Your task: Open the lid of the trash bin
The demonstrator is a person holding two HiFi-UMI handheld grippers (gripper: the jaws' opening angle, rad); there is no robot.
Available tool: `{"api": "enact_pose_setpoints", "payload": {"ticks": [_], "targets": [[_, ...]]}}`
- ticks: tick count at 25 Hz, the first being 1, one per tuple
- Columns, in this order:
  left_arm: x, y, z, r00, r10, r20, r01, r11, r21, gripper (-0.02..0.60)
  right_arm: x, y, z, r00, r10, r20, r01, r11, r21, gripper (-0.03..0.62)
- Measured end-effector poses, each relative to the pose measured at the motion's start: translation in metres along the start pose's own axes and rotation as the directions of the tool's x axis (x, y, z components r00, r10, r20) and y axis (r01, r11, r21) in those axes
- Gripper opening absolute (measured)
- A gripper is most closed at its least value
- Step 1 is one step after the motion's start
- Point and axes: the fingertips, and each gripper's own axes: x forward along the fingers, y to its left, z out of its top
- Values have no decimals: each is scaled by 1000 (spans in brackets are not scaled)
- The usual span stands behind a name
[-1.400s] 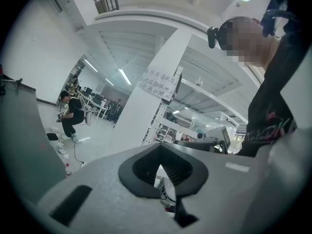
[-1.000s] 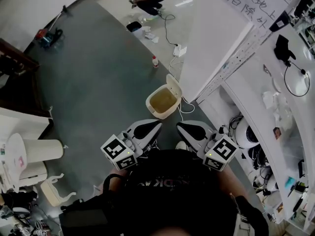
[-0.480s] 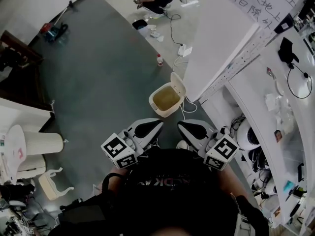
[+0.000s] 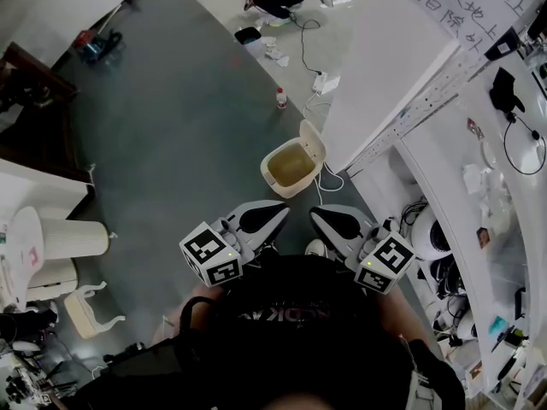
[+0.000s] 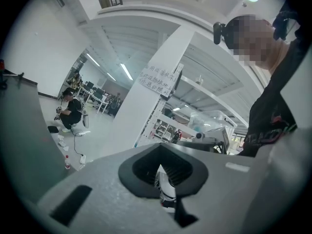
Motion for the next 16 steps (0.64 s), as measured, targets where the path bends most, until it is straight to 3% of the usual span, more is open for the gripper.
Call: {"api": "enact_pose_setpoints", "payload": {"ticks": [16], "targets": [[7, 9, 2, 1000, 8, 2, -8, 1000, -11, 0, 5, -11, 2, 1000, 15, -3, -15, 1000, 6, 8]]}}
